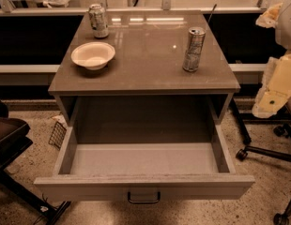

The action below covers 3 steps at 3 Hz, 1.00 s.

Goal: Place redbull can into top drawer

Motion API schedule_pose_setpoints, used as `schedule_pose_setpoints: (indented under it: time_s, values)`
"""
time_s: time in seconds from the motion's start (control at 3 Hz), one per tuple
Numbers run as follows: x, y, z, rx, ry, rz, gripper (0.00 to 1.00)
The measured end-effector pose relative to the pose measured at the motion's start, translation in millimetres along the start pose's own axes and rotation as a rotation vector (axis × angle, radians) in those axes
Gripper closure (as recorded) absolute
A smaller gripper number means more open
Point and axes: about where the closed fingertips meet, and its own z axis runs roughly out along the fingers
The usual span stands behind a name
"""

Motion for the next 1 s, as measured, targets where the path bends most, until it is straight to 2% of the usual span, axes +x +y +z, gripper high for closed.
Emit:
schedule_pose_setpoints:
  time_s: [0.67, 1.0]
  values:
    - [1.5, -3.6, -2.4, 0.005, -0.015, 0.011, 0.0]
    - [16.3, -34.6, 18.5, 0.005, -0.167, 0.067, 0.0]
